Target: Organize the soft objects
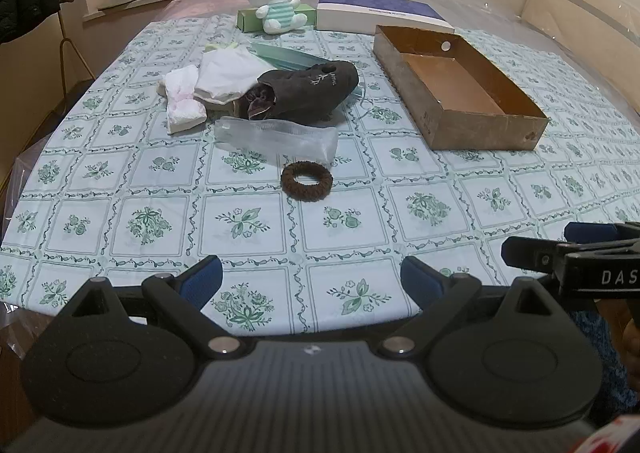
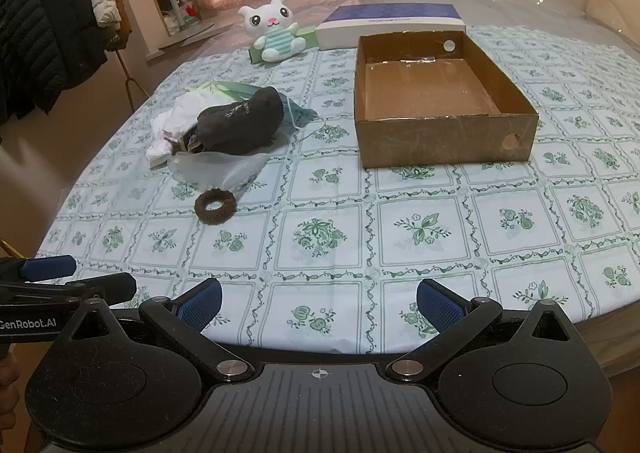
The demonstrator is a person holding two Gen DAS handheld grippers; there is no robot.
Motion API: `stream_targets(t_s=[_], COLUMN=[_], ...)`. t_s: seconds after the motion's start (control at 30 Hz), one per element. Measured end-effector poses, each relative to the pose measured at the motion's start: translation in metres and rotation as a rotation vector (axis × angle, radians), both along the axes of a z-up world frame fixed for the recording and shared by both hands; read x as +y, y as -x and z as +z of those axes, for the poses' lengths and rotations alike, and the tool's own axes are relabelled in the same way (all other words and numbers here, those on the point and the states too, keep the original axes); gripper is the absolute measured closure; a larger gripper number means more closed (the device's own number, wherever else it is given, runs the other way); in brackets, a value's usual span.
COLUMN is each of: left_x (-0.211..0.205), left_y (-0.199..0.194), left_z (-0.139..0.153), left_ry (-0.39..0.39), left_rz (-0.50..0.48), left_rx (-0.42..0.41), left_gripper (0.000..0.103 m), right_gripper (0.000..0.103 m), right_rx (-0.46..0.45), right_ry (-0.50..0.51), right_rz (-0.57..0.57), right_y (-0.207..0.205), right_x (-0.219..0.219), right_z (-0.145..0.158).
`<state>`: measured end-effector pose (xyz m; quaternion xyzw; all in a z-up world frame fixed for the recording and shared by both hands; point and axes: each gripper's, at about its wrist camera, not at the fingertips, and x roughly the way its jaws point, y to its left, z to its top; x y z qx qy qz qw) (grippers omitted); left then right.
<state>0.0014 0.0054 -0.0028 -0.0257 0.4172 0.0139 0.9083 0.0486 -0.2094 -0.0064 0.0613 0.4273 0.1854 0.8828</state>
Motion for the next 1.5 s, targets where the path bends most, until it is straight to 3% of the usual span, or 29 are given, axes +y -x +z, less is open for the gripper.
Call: stream_targets(t_s=[1.5], left_x=[0.0019], left_y=[0.0008], left_z=[0.0016], left_ry=[-0.001], left_rz=[0.006], left_rx=[-0.002], left_gripper=[0.008], right_gripper=[0.000], right_rx=[-0.003], right_ry=[0.005], right_rz=[0.012], right_y=[-0.0031], right_x=[0.0054], right_z=[0.0005])
